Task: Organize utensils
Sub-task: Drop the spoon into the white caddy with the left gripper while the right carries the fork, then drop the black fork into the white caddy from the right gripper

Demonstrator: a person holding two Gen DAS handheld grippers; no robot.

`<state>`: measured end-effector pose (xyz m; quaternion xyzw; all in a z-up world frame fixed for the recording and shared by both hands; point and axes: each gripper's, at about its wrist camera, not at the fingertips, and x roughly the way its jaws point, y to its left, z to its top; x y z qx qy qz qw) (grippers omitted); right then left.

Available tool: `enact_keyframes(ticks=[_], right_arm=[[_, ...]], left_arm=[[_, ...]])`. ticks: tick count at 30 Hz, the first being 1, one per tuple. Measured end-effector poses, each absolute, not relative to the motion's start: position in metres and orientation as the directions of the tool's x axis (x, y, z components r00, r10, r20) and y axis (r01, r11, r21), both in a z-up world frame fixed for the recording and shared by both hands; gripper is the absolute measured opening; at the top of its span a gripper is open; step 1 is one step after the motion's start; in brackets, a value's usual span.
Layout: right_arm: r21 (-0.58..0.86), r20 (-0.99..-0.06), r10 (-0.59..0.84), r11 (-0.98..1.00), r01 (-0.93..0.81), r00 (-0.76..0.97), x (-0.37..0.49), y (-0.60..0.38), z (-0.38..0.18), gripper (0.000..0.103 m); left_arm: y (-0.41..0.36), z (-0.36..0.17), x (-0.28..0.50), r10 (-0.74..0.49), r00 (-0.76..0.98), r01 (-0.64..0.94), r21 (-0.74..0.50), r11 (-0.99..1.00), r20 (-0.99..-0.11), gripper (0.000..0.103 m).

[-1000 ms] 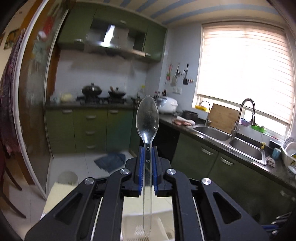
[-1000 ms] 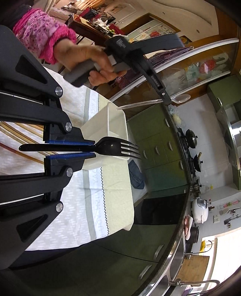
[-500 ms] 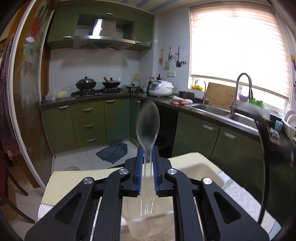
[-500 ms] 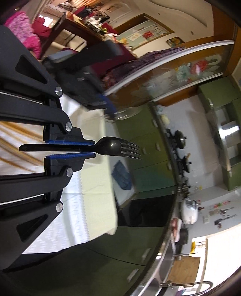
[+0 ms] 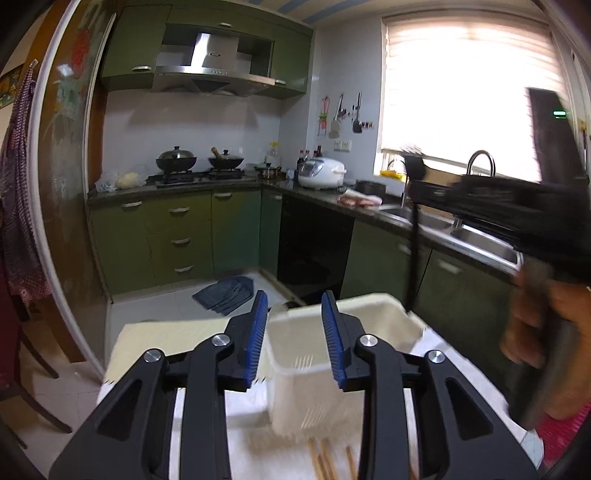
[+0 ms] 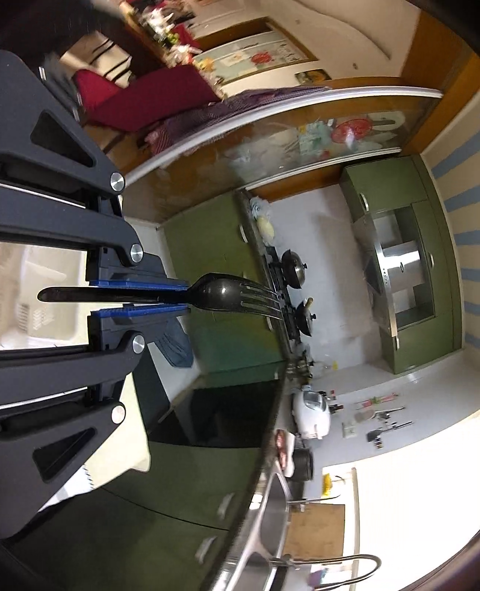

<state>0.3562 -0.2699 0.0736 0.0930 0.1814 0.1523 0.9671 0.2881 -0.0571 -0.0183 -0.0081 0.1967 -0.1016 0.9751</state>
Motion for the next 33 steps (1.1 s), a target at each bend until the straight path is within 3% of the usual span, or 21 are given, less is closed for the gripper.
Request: enact_keyframes(ticks=[12, 20, 25, 31, 33], right_arm=[[0.189, -0.394, 0.313, 0.948, -0.257, 0.864, 0.362, -0.252, 0.0, 0.009], [0.123, -0.405, 0.287, 0.958, -0.259, 0.868, 0.337, -0.253, -0.018, 0.031], [0.098, -0.402, 0.27, 0.963, -0.252, 0.875, 0.305, -0.265, -0.012, 0.034], [0.055, -0.604, 0.217, 0.971, -0.232, 0.767, 0.27, -0.29, -0.023, 0.035], [0.054, -0.67, 0.204, 0.972, -0.227, 0.714, 0.264, -0.301, -0.034, 0.035]], left_arm=[[-0.041, -0.03, 0.245, -0.178, 0.859, 0.192, -0.021, 0.981, -0.48, 0.035], [-0.051, -0.045, 0.245, -0.159, 0.799, 0.199, 0.005, 0.98, -0.579, 0.042], [-0.061, -0.065, 0.245, -0.124, 0.717, 0.192, 0.023, 0.981, -0.686, 0.042], [-0.07, -0.124, 0.264, -0.123, 0.424, 0.183, -0.048, 0.982, -0.897, 0.042], [-0.074, -0.141, 0.27, -0.133, 0.339, 0.18, -0.075, 0.981, -0.931, 0.03]])
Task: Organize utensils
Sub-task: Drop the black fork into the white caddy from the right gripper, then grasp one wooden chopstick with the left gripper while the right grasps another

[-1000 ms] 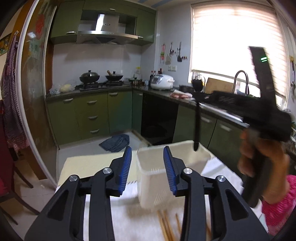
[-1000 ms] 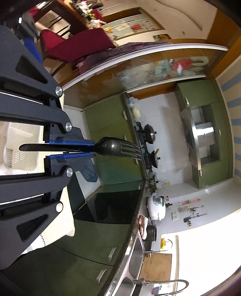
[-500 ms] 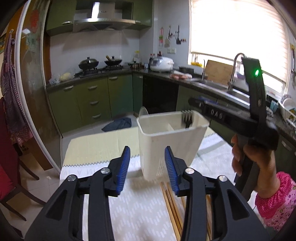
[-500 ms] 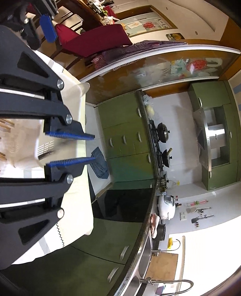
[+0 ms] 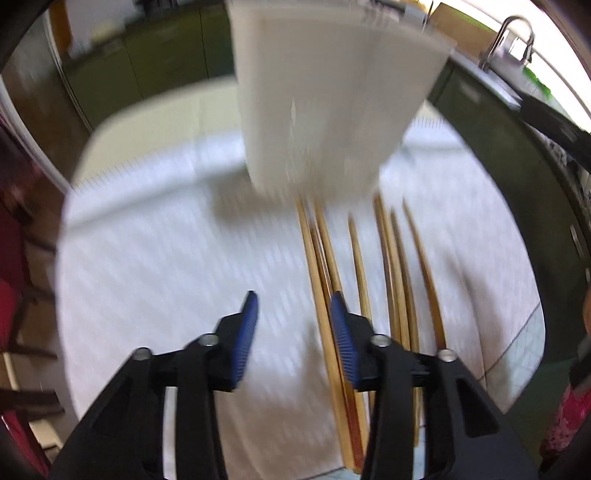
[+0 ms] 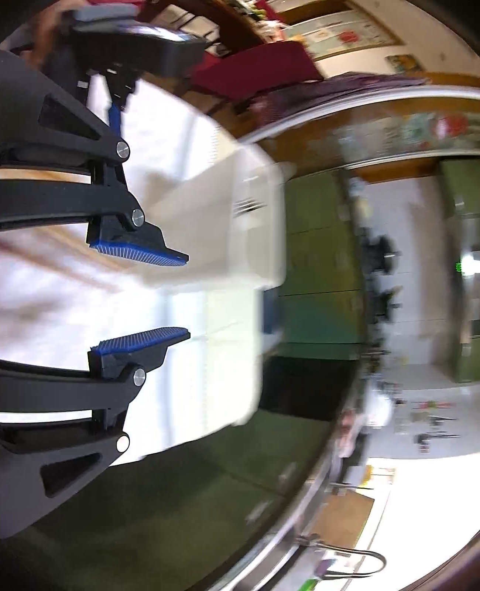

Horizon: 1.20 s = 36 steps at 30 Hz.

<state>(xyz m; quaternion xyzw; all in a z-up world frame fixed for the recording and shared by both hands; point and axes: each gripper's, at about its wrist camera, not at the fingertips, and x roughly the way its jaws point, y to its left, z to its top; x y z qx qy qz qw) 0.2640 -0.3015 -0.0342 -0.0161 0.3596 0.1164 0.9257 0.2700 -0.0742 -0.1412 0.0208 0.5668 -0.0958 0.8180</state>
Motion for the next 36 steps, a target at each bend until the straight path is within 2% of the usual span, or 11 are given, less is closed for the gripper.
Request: enact_keyframes(ticks=[3, 8, 15, 27, 28, 30, 32, 36], right_arm=[[0.056, -0.745, 0.185, 0.975, -0.216, 0.641, 0.254, -0.324, -0.057, 0.035], [0.032, -0.8, 0.148, 0.978, -0.205, 0.581, 0.248, -0.341, -0.084, 0.035], [0.056, -0.831, 0.165, 0.975, -0.217, 0.531, 0.258, -0.336, -0.097, 0.035], [0.056, -0.897, 0.163, 0.964, -0.26, 0.411, 0.272, -0.305, -0.124, 0.035], [0.057, -0.899, 0.164, 0.963, -0.263, 0.405, 0.272, -0.303, -0.126, 0.035], [0.064, -0.908, 0.168, 0.961, -0.27, 0.384, 0.276, -0.297, -0.129, 0.035], [0.082, -0.918, 0.181, 0.957, -0.278, 0.352, 0.279, -0.292, -0.134, 0.035], [0.115, -0.942, 0.197, 0.95, -0.291, 0.27, 0.285, -0.278, -0.147, 0.032]], left_arm=[[-0.079, -0.16, 0.271, -0.107, 0.299, 0.177, -0.055, 0.983, -0.948, 0.028], [-0.082, -0.169, 0.277, -0.081, 0.297, 0.151, -0.037, 0.988, -0.951, 0.024], [-0.085, -0.168, 0.274, -0.11, 0.288, 0.147, -0.07, 0.987, -0.951, 0.024], [-0.089, -0.169, 0.288, -0.089, 0.267, 0.152, -0.05, 0.987, -0.959, 0.024], [-0.089, -0.169, 0.289, -0.088, 0.266, 0.153, -0.048, 0.987, -0.96, 0.023], [-0.089, -0.169, 0.292, -0.097, 0.26, 0.155, -0.058, 0.986, -0.961, 0.012], [-0.087, -0.169, 0.292, -0.086, 0.257, 0.16, -0.045, 0.986, -0.963, 0.005], [-0.076, -0.169, 0.29, -0.069, 0.254, 0.162, -0.028, 0.986, -0.965, 0.004]])
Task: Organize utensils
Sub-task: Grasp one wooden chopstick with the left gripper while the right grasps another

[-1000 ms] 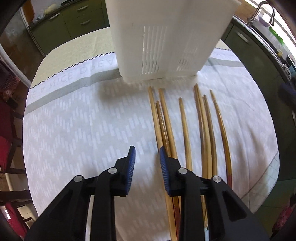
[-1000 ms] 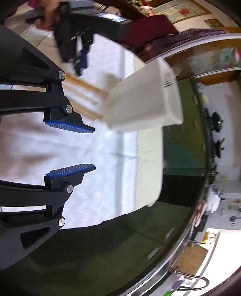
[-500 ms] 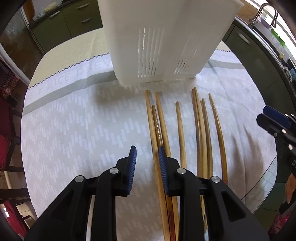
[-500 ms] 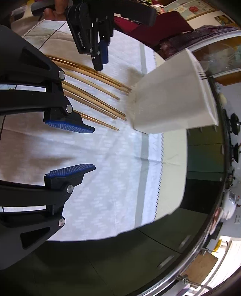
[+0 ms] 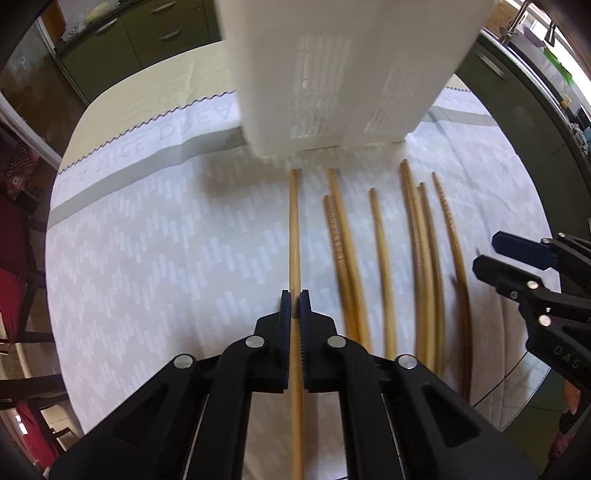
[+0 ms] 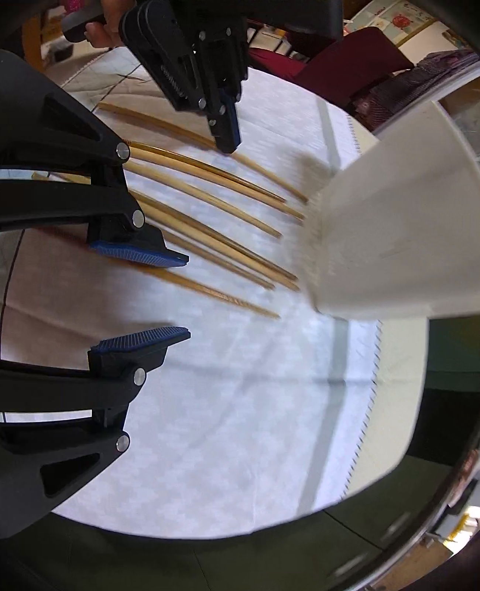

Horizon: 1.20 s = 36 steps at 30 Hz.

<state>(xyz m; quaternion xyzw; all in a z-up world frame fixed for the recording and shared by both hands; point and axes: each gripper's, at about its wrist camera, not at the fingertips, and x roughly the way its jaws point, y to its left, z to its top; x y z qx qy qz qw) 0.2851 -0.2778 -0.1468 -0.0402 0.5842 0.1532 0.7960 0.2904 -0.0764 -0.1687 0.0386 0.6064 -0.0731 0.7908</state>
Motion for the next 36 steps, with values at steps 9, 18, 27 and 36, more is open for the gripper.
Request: enact_keyframes(ticks=[9, 18, 27, 36], right_arm=[[0.057, -0.966, 0.127, 0.954, -0.294, 0.227, 0.295, -0.252, -0.165, 0.027], [-0.006, -0.97, 0.069, 0.952, -0.306, 0.232, 0.302, -0.236, -0.169, 0.011], [-0.009, -0.978, 0.057, 0.95, -0.313, 0.202, 0.298, -0.235, -0.169, 0.012], [0.082, -0.968, 0.142, 0.958, -0.275, 0.207, 0.297, -0.252, -0.155, 0.007]], left_arm=[[-0.052, -0.17, 0.293, -0.06, 0.258, 0.126, -0.028, 0.992, -0.964, 0.005], [-0.042, -0.174, 0.305, -0.063, 0.225, 0.135, -0.033, 0.99, -0.972, 0.008], [-0.062, -0.177, 0.303, -0.027, 0.198, 0.199, 0.014, 0.98, -0.98, 0.008], [-0.072, -0.165, 0.307, -0.042, 0.252, 0.189, 0.006, 0.982, -0.967, 0.006]])
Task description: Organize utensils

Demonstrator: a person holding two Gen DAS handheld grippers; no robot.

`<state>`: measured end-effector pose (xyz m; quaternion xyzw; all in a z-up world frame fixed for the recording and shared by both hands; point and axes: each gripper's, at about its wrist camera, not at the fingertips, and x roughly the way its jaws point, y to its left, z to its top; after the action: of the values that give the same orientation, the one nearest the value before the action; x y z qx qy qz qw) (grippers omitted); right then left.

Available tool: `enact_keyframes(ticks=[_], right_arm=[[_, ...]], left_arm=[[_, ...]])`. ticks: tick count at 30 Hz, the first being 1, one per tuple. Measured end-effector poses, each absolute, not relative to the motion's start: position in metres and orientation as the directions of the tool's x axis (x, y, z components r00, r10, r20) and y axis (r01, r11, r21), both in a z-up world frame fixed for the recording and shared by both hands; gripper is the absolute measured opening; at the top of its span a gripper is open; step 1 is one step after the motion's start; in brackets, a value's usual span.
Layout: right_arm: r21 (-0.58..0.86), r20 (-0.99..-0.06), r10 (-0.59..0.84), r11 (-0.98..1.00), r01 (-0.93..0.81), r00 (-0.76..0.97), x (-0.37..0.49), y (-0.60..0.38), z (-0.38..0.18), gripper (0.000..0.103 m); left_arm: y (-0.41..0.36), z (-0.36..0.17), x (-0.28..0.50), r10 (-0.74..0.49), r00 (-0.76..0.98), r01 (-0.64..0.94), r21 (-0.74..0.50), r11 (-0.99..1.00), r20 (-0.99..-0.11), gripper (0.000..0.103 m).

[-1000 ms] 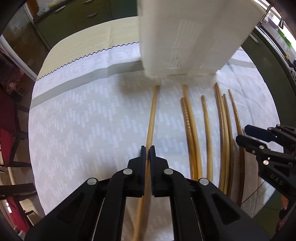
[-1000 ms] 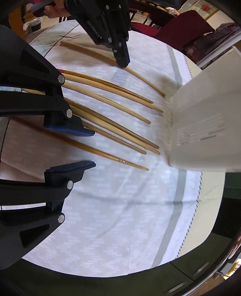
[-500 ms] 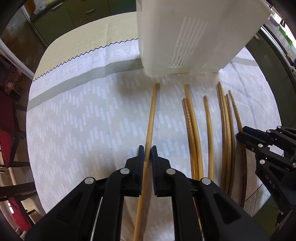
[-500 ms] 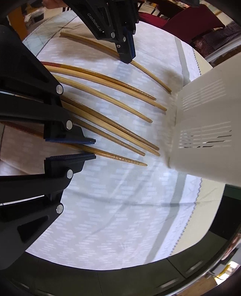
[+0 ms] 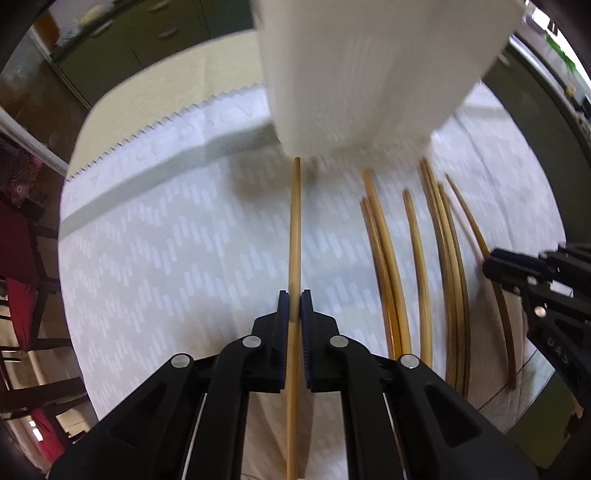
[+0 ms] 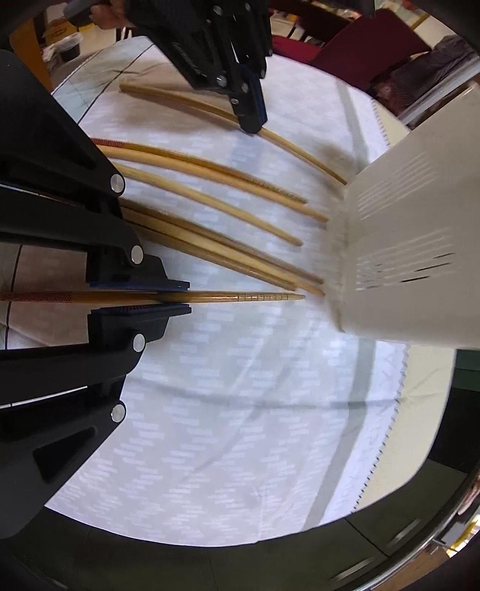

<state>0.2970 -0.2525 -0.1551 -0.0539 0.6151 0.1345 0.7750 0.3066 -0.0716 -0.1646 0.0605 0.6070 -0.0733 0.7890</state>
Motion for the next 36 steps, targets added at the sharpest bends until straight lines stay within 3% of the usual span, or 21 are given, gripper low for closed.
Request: enact_keyframes(ticks=[17, 36], right_arm=[[0.194, -0.849, 0.323, 0.926, -0.323, 0.418, 0.223, -0.285, -0.066, 0.008], [0.205, -0.777, 0.381, 0.906, -0.37, 0.501, 0.21, -0.288, -0.015, 0.007]], left_arm=[[-0.04, -0.084, 0.243, -0.217, 0.462, 0.198, -0.138, 0.97, -0.86, 0.006], [-0.042, -0.028, 0.199, -0.273, 0.576, 0.273, -0.133, 0.953, -0.771, 0.005]])
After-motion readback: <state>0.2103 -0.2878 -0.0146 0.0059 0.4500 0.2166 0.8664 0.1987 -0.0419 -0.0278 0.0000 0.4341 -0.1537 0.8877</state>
